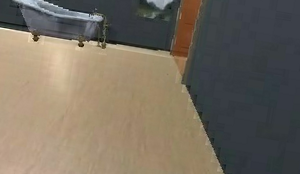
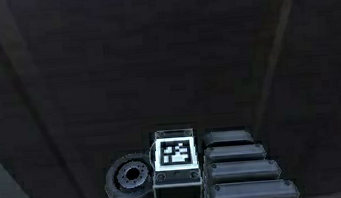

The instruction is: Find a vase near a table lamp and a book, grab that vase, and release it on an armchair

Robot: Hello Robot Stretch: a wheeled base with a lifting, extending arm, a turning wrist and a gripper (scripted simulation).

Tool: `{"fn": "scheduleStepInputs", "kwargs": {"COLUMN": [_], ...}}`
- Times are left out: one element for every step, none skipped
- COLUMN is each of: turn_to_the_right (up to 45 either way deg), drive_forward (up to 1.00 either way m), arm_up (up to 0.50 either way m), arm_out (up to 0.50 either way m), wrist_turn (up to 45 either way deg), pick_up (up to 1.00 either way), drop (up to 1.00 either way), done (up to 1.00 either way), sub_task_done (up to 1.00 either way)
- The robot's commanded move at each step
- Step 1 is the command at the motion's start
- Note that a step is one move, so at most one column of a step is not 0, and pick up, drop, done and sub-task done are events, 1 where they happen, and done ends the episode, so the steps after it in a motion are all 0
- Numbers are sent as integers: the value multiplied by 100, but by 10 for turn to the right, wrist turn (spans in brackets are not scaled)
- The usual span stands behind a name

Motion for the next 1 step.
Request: {"fn": "scheduleStepInputs", "kwargs": {"turn_to_the_right": [0], "drive_forward": [25], "arm_up": [0], "arm_out": [0], "wrist_turn": [0], "pick_up": [0], "drop": [0], "done": [0], "sub_task_done": [0]}}
